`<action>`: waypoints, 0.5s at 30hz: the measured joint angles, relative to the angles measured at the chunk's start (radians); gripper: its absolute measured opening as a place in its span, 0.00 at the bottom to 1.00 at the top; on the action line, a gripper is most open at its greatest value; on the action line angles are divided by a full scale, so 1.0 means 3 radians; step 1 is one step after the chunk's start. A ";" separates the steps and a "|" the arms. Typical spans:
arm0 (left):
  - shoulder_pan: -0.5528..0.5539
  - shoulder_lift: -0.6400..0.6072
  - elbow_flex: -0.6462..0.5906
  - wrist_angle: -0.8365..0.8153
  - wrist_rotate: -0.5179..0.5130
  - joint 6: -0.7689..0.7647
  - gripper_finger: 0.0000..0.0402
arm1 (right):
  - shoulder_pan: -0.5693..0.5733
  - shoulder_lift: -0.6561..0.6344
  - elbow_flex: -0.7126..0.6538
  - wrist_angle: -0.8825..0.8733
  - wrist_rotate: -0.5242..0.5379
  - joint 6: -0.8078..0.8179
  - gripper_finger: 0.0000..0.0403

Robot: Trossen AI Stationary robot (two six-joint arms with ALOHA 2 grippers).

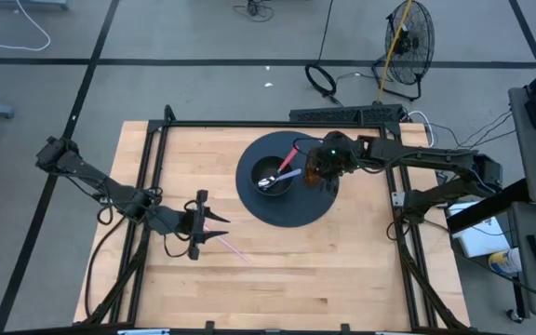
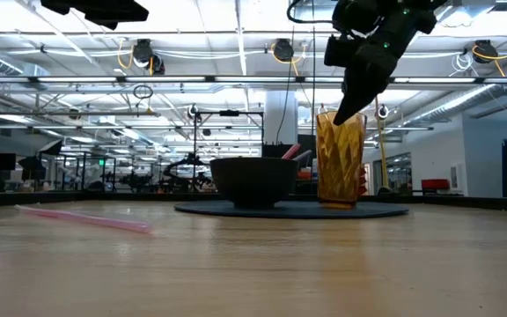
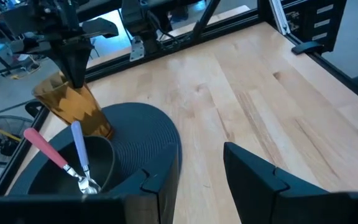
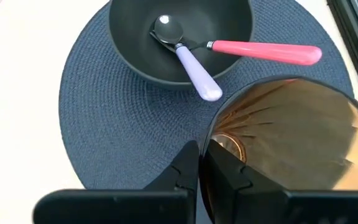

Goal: Pick & Place Utensil
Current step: Put the cup on the mat to the right of the bowl

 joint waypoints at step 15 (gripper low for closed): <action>0.0000 0.0000 0.0000 -0.0004 0.0002 0.0003 0.34 | -0.0001 0.0006 -0.0005 0.0010 -0.0091 0.0112 0.05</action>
